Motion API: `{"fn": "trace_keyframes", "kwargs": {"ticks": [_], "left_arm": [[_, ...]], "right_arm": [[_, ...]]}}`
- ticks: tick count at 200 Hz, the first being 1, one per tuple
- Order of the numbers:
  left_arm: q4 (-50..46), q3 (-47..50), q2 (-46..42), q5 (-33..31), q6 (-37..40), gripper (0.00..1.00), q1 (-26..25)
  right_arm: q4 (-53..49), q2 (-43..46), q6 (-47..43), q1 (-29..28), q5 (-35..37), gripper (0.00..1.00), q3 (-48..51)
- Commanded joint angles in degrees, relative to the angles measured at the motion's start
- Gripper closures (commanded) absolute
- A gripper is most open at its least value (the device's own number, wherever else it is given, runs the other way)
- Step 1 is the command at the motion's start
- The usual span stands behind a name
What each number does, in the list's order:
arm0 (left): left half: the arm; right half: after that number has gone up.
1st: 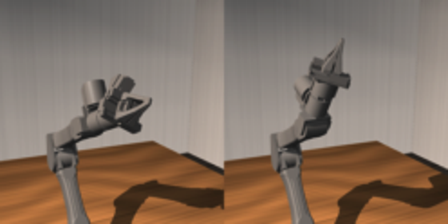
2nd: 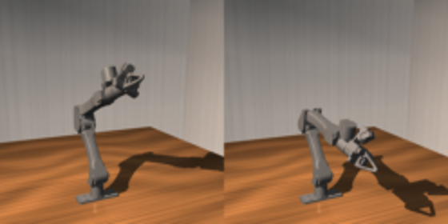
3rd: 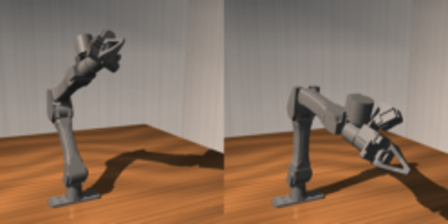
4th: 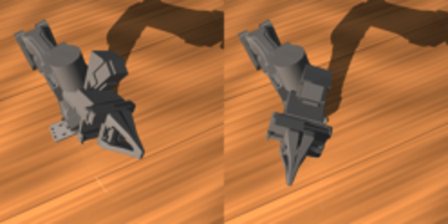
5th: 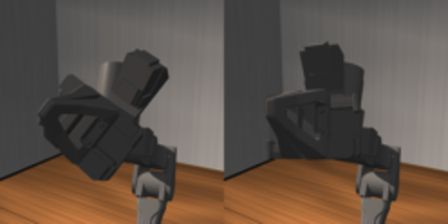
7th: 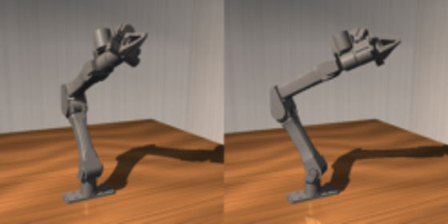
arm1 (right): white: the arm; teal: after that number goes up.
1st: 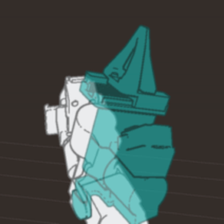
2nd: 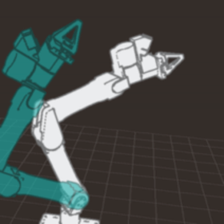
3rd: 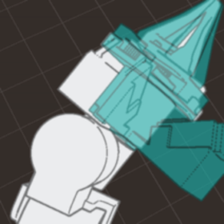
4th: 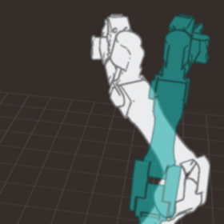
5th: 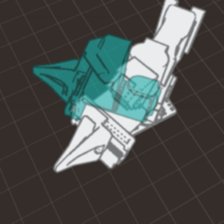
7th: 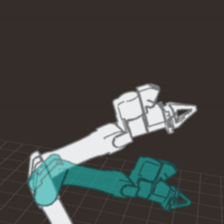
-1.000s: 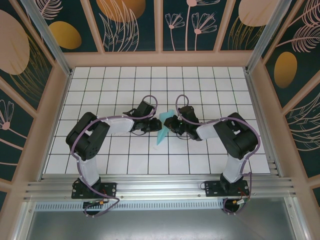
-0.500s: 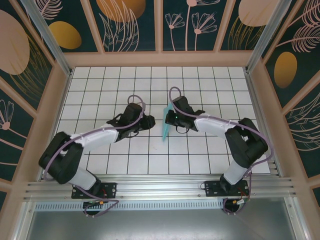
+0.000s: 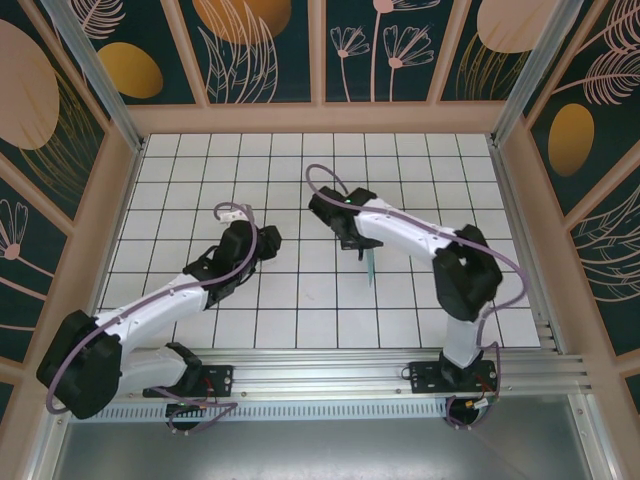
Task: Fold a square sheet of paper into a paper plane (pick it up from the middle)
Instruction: Turn over the paper at the center of the table.
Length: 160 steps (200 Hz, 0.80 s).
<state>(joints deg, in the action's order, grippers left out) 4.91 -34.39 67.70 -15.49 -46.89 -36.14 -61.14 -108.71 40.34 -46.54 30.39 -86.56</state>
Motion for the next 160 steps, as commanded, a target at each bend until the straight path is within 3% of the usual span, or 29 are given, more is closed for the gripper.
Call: {"fn": "trace_keyframes", "kwargs": {"ticks": [1,58,84,114,160], "left_arm": [[-2.4,2.7,-3.6,-7.8,-3.4,0.52,0.6],[-5.5,4.7,-10.6,-12.8,-4.2,0.49,1.3],[-6.5,4.4,-11.2,-12.7,-3.1,0.49,1.4],[-6.2,4.5,-10.8,-11.2,-2.7,0.49,1.5],[-4.3,4.0,-8.8,-7.6,-1.3,0.47,1.5]], "right_arm": [[-11.0,-8.1,1.8,-2.3,1.4,0.90,-5.6],[-10.5,-26.7,-2.1,-6.5,-7.4,0.88,-25.2],[-9.3,-29.3,-2.5,-7.1,-9.9,0.78,-30.0],[-4.2,-25.9,-3.2,-7.1,-12.4,0.56,-27.6],[14.0,-7.3,-4.6,-7.2,-15.6,0.40,-12.3]]}}
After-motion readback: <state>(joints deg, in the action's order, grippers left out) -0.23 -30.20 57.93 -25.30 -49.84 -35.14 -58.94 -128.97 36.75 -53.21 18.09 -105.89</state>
